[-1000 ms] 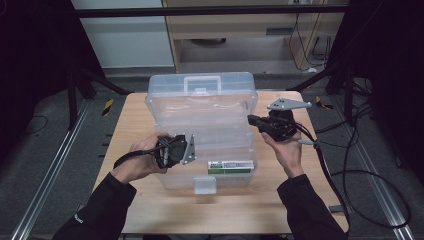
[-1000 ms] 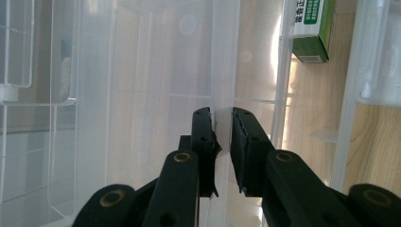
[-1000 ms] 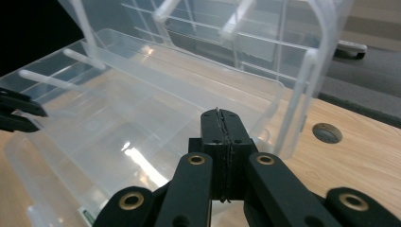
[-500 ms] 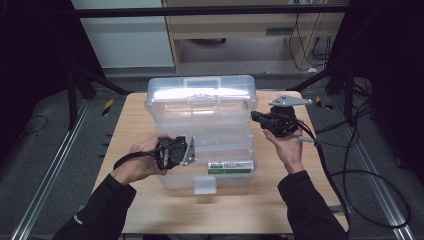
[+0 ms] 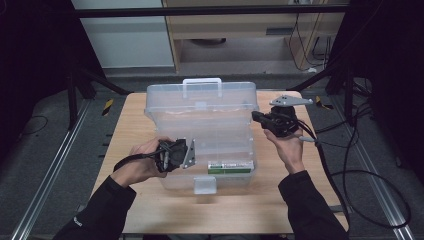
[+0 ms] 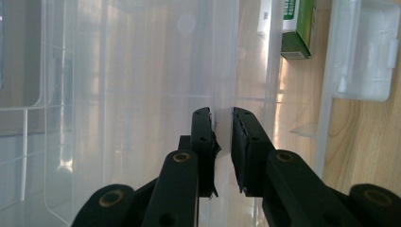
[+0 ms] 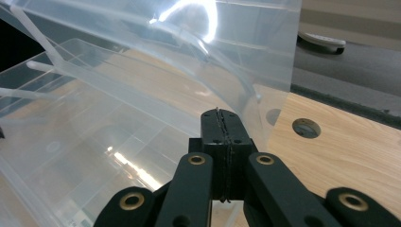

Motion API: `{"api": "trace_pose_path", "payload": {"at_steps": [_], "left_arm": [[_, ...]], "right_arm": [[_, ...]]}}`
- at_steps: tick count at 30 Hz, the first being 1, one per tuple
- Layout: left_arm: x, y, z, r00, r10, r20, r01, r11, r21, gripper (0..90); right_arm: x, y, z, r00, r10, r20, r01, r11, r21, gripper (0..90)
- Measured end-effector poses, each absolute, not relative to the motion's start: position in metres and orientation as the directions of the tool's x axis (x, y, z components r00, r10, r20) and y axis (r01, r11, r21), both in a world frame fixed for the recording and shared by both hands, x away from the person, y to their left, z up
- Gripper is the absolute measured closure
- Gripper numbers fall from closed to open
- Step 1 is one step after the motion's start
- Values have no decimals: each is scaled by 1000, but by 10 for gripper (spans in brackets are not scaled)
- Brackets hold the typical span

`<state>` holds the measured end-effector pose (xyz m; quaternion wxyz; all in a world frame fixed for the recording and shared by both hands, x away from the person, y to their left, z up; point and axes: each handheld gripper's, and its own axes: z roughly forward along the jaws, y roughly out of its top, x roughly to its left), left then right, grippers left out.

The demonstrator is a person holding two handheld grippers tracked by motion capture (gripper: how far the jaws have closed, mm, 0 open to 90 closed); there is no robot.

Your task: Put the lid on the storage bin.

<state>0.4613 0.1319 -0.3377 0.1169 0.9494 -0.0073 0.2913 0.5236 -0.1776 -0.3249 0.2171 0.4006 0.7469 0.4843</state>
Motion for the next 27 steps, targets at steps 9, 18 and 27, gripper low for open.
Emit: {"api": "trace_pose_path", "payload": {"at_steps": [9,18,27], "left_arm": [[460,134,-339,833,65,549,-78,-969,233,778],[459,136,-341,836,96,541,-61,-962,265,743],[448,144,-329,825,142,546,-59,-941,334,685]], "right_arm": [[520,-179,-329,-599,798,68,390,216,895,900],[516,-180,-332,-612,788,73,394,223,892,900],[511,-180,-335,-619,781,78,395,224,891,900]]}}
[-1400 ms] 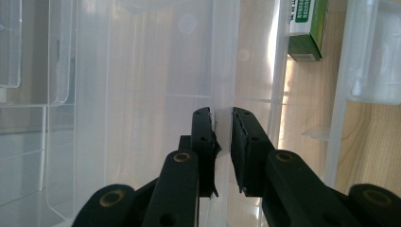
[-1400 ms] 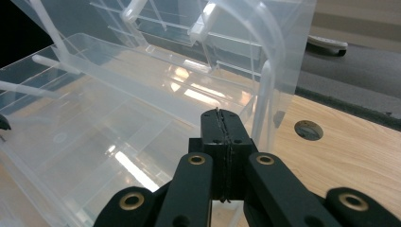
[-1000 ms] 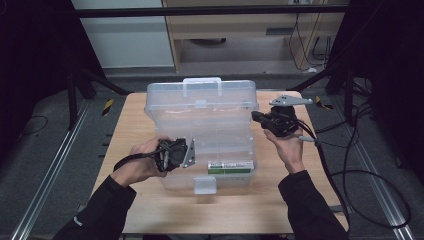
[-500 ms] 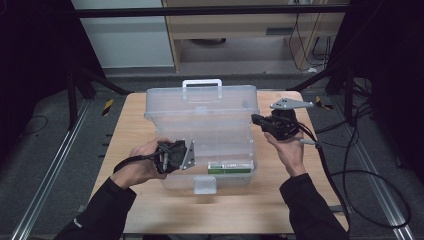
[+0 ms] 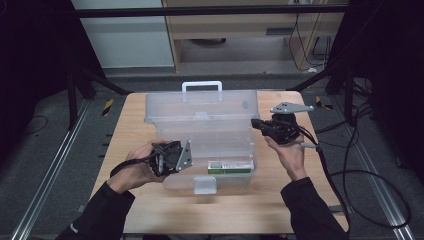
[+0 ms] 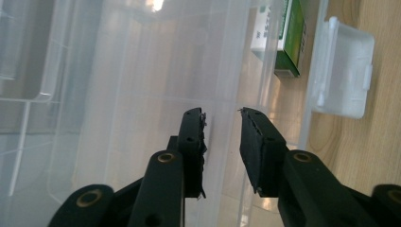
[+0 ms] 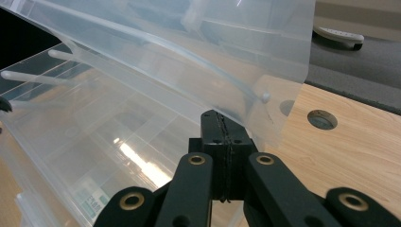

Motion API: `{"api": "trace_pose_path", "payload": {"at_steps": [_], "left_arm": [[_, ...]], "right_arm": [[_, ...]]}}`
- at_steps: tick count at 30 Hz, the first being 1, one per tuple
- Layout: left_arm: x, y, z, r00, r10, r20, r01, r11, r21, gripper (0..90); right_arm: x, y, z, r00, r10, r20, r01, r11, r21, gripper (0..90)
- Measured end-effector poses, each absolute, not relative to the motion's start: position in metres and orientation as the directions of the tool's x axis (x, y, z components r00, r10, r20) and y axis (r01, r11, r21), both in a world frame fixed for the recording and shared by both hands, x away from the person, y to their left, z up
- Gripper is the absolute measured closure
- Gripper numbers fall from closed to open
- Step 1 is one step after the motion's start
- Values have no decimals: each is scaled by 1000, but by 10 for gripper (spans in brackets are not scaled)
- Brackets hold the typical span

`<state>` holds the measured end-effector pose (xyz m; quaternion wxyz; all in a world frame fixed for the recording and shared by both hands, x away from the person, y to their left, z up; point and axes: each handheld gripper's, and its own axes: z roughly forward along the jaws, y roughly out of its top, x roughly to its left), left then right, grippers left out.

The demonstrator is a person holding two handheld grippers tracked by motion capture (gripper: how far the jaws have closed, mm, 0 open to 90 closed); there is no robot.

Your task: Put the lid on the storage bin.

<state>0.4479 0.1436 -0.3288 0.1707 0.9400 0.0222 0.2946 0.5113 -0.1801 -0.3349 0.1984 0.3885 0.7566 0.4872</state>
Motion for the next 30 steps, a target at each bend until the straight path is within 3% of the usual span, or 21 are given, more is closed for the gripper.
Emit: {"api": "trace_pose_path", "payload": {"at_steps": [5,14,16,22,30], "left_arm": [[445,153,-322,819,197,539,-39,-918,395,682],[447,187,-315,774,449,447,111,-791,602,732],[448,190,-315,769,466,437,120,-778,617,752],[451,220,-322,688,637,348,210,-633,745,790],[455,245,-336,605,752,263,275,-507,817,850]], "right_arm": [[510,-181,-335,-623,778,77,393,227,891,900],[507,-181,-337,-633,770,81,395,231,889,900],[507,-181,-337,-634,769,82,395,231,889,900],[505,-182,-339,-639,765,84,396,232,888,900],[502,-182,-342,-644,760,86,398,237,886,900]]}}
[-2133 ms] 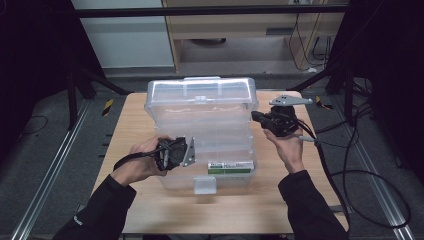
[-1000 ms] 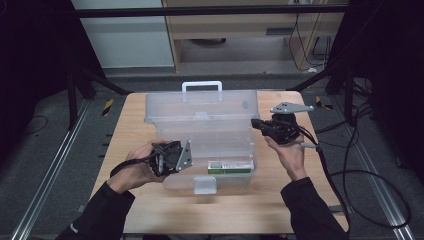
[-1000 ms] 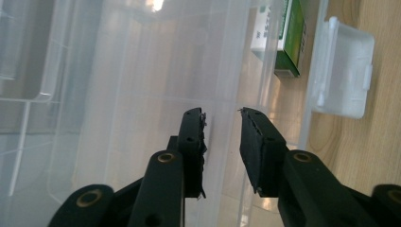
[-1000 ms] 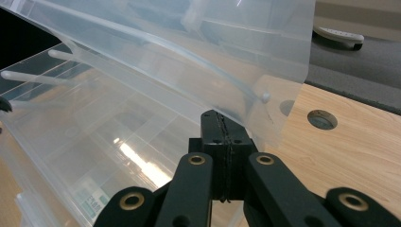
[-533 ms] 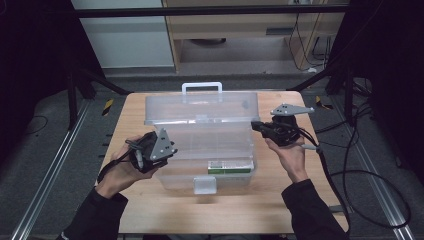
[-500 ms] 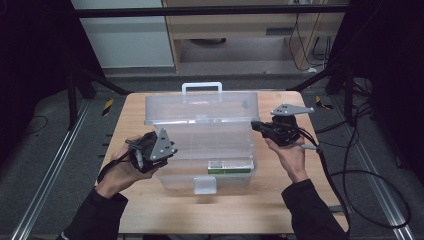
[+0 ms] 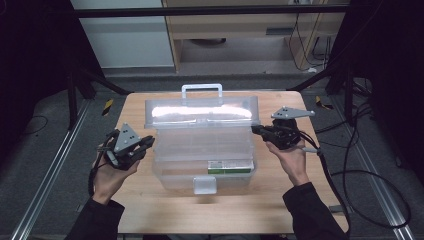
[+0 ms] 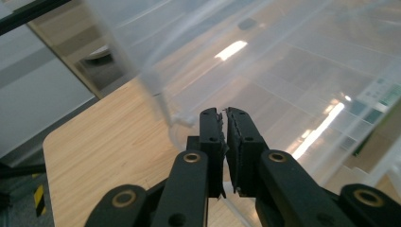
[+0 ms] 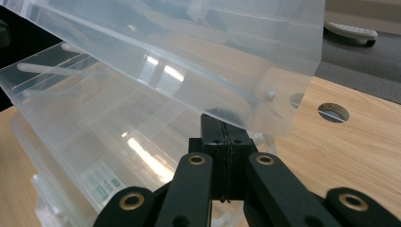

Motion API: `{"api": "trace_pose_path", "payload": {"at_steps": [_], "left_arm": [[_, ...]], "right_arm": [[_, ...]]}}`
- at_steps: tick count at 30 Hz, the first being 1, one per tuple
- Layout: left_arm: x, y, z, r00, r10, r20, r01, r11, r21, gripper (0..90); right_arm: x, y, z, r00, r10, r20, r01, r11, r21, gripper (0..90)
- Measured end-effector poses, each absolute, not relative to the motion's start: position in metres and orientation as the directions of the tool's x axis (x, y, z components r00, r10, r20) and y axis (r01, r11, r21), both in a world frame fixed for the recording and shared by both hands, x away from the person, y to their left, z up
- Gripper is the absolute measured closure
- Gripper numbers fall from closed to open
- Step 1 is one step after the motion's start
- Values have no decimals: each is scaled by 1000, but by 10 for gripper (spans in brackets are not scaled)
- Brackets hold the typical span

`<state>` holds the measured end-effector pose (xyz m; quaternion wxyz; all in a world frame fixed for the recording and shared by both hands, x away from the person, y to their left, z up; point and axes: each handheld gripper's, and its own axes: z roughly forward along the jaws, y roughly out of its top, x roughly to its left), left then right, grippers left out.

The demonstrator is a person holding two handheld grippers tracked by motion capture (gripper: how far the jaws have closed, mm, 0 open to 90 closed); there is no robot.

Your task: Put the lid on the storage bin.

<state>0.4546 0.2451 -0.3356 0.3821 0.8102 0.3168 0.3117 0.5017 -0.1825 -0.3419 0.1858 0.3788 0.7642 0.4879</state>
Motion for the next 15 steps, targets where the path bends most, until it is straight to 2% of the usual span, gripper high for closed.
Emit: {"api": "trace_pose_path", "payload": {"at_steps": [1,6,15], "left_arm": [[456,251,-338,582,779,234,287,-466,837,856],[458,258,-345,562,804,197,304,-422,854,869],[461,254,-356,568,806,166,323,-404,856,871]], "right_arm": [[501,-183,-343,-648,757,86,398,240,885,900],[499,-184,-344,-652,753,89,401,243,883,900],[492,-184,-351,-663,744,81,403,264,876,900]]}}
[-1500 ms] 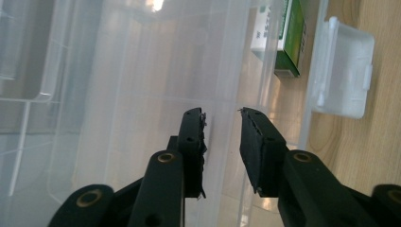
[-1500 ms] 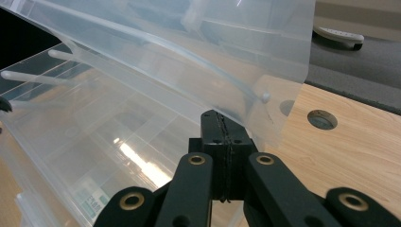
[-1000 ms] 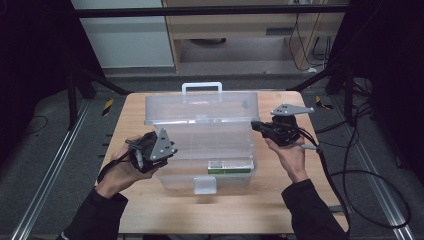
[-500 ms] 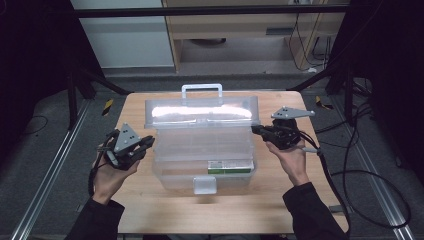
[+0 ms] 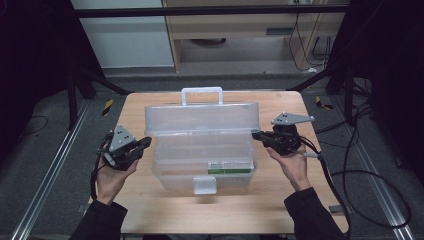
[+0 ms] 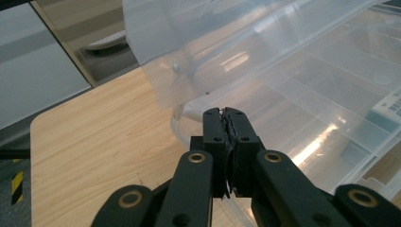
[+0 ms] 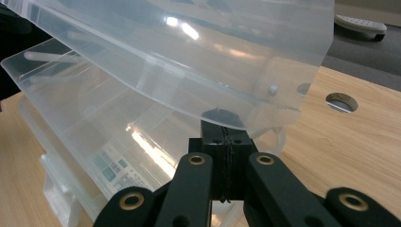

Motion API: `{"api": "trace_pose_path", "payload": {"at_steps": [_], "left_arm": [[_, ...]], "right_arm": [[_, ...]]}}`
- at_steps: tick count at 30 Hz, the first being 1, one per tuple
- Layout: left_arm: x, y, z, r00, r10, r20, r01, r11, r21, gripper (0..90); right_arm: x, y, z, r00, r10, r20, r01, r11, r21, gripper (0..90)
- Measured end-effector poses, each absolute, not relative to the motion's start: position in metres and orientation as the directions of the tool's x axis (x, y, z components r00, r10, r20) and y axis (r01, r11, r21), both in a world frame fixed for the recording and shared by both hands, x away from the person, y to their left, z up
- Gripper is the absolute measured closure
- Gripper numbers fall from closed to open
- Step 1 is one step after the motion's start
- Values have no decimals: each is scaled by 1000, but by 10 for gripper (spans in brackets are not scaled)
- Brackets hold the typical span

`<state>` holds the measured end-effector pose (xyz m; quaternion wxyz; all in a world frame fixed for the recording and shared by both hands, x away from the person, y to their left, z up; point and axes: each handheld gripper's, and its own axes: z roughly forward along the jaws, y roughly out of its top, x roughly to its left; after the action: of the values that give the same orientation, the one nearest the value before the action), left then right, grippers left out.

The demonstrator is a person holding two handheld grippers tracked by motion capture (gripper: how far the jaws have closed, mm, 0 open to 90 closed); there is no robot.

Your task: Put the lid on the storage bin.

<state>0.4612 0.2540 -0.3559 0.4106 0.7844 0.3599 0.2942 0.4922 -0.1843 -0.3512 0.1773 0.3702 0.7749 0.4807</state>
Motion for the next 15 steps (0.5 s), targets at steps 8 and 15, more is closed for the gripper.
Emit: {"api": "trace_pose_path", "payload": {"at_steps": [8,15], "left_arm": [[460,255,-363,573,806,150,330,-394,858,879],[457,255,-367,578,801,158,340,-412,845,882]], "right_arm": [[484,-186,-360,-669,740,77,411,281,867,900],[477,-192,-366,-661,747,69,419,292,860,900]]}}
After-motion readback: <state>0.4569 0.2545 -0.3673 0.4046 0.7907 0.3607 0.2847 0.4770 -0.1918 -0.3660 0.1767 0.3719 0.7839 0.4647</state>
